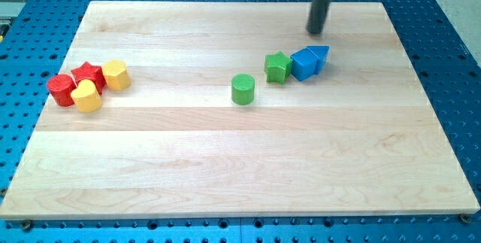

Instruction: Move the green star diagonally bottom right to the green circle

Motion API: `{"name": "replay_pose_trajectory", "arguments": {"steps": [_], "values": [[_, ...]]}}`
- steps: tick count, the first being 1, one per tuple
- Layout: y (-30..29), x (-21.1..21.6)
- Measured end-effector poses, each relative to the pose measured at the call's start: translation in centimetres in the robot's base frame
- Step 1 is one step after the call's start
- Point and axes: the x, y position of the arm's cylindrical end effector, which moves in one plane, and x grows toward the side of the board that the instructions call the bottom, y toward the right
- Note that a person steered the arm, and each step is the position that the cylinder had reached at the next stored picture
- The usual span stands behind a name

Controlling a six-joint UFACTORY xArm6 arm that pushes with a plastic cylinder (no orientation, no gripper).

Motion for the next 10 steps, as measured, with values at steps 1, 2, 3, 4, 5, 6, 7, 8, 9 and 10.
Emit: {"name": "replay_pose_trajectory", "arguments": {"steps": [1,2,3,4,5,6,7,8,9,10], "values": [[-3.7,1.2],[-6.5,5.0],[-6.6,7.3],[-6.5,7.2],[-6.3,7.2],[-6.1,7.5],[-6.1,10.1],[-7.7,13.1],[-8.4,15.4],[-6.5,16.1]]}}
